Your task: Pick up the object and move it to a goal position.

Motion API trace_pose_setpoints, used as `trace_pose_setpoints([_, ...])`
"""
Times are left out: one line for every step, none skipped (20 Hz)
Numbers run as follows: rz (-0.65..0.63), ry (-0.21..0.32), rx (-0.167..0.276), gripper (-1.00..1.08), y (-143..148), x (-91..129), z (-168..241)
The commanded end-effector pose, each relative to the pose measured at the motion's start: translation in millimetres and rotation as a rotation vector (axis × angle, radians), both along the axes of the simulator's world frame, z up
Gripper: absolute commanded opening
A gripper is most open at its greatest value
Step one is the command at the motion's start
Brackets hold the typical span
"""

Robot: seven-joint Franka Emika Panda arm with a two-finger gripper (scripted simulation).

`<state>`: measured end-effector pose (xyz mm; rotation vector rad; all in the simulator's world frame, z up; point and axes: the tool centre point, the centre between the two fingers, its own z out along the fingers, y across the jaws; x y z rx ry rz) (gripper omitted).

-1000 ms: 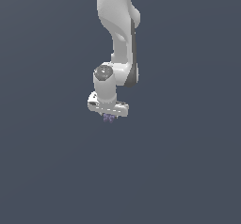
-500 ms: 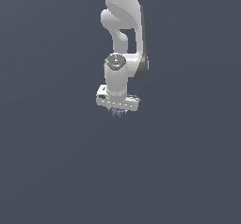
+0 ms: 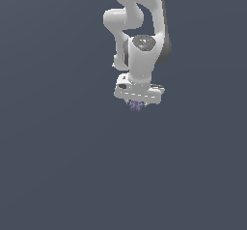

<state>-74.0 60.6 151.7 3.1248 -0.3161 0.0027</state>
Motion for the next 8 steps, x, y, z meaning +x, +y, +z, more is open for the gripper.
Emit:
trace_pose_setpoints([-0.001, 0.001, -0.001, -1.00, 13, -2, 12])
trace_pose_setpoints([-0.001, 0.001, -0.001, -1.00, 17, -2, 15])
trace_pose_setpoints([-0.001, 0.001, -0.001, -1.00, 21, -2, 18])
trace_pose_setpoints([-0.001, 0.001, 0.000, -1.00, 24, -2, 20])
trace_pose_setpoints([-0.001, 0.001, 0.000, -1.00, 26, -2, 22])
trace_pose_setpoints([-0.001, 0.001, 0.000, -1.00, 28, -2, 24])
trace_pose_setpoints([-0.001, 0.001, 0.000, -1.00, 28, -2, 24])
trace_pose_setpoints([-0.001, 0.001, 0.000, -1.00, 29, -2, 25])
